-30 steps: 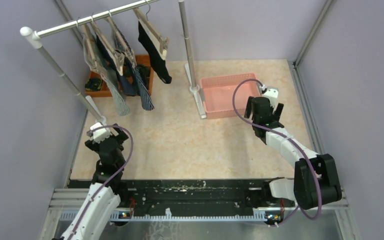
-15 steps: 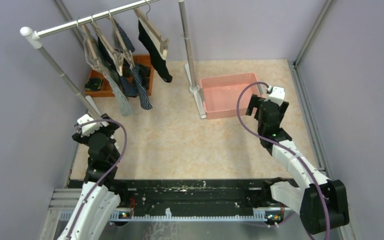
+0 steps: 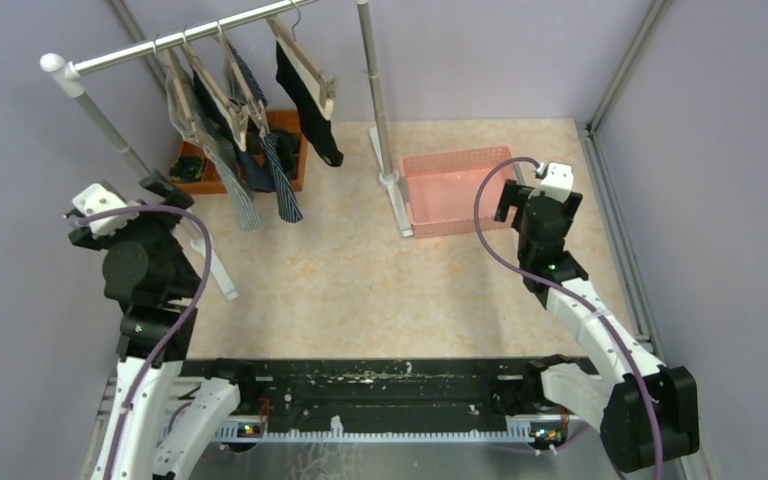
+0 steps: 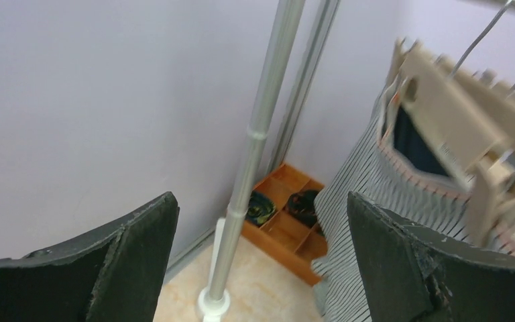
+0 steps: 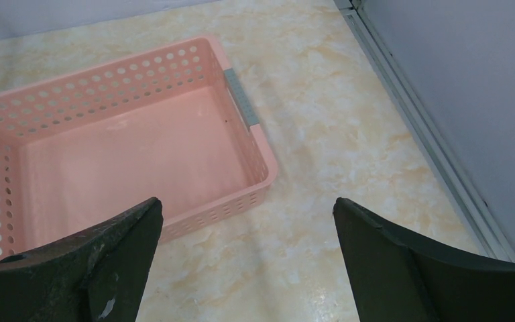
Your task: Remove the underwear clipped to the hanger
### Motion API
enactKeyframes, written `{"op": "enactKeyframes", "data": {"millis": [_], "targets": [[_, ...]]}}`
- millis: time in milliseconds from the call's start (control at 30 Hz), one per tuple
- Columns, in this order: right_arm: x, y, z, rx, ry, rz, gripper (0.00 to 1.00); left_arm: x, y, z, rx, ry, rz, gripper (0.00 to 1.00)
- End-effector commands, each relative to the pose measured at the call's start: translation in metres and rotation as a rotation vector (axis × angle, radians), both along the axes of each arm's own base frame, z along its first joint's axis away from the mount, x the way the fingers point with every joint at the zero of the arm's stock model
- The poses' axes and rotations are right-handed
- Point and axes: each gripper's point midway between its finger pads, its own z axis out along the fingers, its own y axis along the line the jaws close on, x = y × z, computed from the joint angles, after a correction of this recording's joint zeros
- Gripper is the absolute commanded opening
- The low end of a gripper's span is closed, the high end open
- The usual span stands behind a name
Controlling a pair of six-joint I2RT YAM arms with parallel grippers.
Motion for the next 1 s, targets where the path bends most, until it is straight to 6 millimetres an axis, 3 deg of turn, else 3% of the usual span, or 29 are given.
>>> {"op": "enactKeyframes", "data": {"millis": [0, 167, 333, 500, 567, 767, 967], "targets": [[0.006, 0.004, 0.038, 0.014, -0.103, 0.009, 0.98, 0.008, -0.008, 0.038, 0.014, 0.023, -0.05, 1.0], [0.009, 0.01, 0.029, 0.025, -0.082, 0.036, 0.97, 0.023, -0.022, 0.082, -0.004, 0.049, -0.129, 1.0], [0.012, 0.016, 0.021, 0.037, -0.064, 0.064, 0.96, 0.025, -0.027, 0.113, -0.071, 0.007, -0.157, 1.0], [0.013, 0.02, 0.02, 0.042, -0.062, 0.085, 0.96, 0.024, -0.046, 0.146, -0.057, -0.021, -0.285, 1.0], [0.013, 0.023, 0.02, 0.045, -0.067, 0.099, 0.96, 0.029, -0.046, 0.144, -0.066, 0.013, -0.276, 1.0], [0.015, 0.027, 0.029, 0.049, -0.086, 0.122, 0.95, 0.063, -0.051, 0.11, -0.038, 0.16, -0.263, 1.0], [0.012, 0.026, 0.039, 0.037, -0.099, 0.129, 0.95, 0.082, -0.062, 0.109, -0.02, 0.135, -0.307, 1.0]]}}
